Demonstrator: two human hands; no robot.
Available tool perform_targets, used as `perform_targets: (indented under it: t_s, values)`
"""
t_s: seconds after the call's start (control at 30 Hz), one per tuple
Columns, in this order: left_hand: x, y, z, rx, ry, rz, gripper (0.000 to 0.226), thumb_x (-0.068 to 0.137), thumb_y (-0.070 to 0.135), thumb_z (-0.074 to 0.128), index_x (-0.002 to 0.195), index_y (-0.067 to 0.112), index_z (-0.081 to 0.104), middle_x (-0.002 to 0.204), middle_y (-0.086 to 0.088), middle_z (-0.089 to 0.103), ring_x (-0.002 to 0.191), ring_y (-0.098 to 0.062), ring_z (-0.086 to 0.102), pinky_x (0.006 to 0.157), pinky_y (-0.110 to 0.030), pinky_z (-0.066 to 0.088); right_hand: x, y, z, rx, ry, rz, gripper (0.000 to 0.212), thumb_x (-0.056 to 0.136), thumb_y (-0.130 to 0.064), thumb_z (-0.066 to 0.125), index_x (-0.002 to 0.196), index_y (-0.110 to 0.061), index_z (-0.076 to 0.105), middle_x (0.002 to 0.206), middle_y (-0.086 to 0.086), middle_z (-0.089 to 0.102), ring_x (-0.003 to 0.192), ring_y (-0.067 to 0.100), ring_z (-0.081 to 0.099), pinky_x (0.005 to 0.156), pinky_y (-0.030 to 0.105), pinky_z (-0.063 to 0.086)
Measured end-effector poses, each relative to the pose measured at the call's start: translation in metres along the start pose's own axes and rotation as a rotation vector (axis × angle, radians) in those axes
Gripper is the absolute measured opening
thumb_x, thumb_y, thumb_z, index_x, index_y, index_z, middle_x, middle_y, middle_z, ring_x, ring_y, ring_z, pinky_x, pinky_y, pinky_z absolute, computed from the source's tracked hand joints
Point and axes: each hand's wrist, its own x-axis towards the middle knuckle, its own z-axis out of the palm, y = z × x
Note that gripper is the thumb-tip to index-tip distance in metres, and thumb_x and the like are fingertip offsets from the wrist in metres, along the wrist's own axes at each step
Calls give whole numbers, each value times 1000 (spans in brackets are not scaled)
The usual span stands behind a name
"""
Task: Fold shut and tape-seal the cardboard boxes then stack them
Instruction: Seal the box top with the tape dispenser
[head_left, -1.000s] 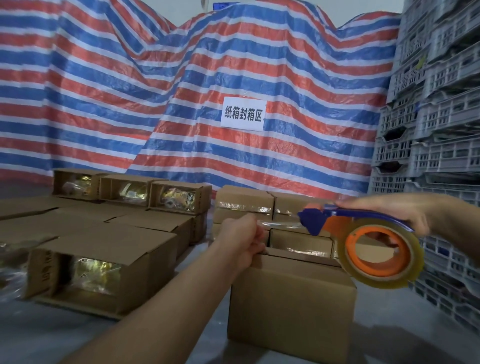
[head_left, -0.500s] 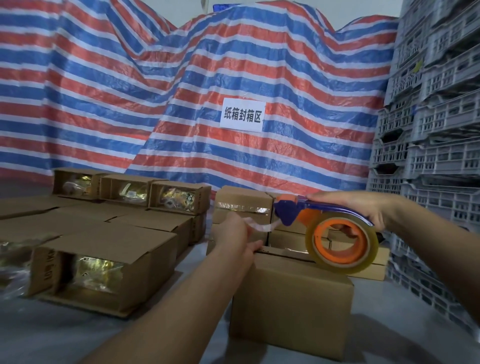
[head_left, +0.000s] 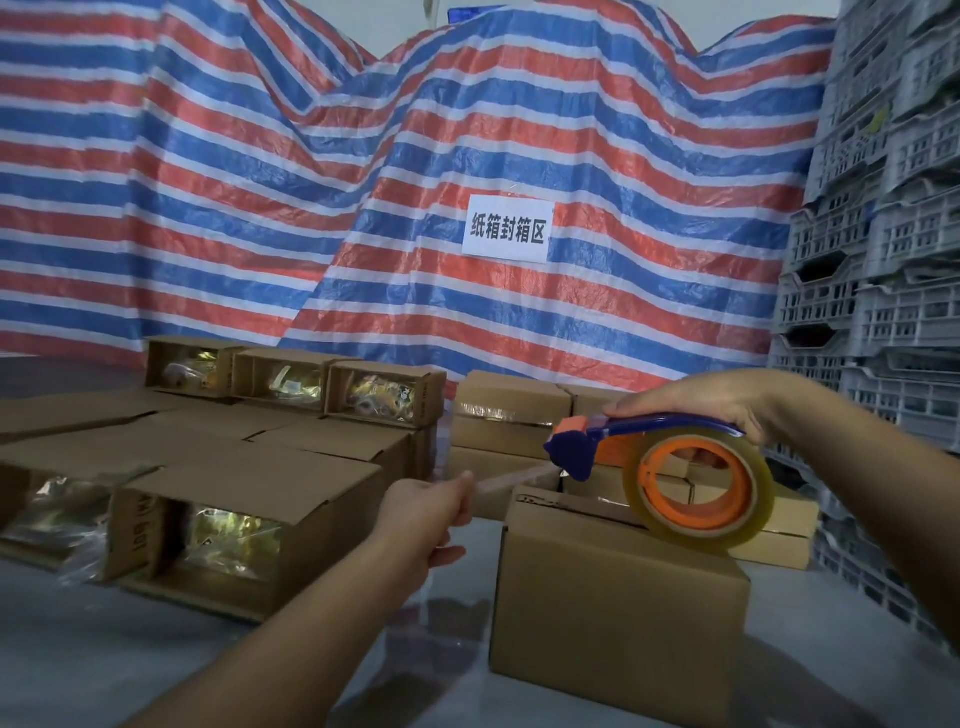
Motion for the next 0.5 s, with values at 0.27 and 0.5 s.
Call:
perform_targets:
  t_s: [0.27,0.5]
  values:
    - [-5,-16,7,16,-36,-76,39,83,51,71,93,14,67,93,-5,61,78,-18,53,59,-28,53,3,1,-1,-3,9,-8,73,76,-48,72,132,-8,49,69,7,67,49,14,63,46,23,52]
    - [-8,-17,11,93,-74,-85,36,87,51,66,94,15,66,93,-4,59,79,-17,51,61,-27,48,4,2,-1,-16,9,-10,70,78,-47,70,133,-8,49,70,7,68,50,15,64,47,23,52]
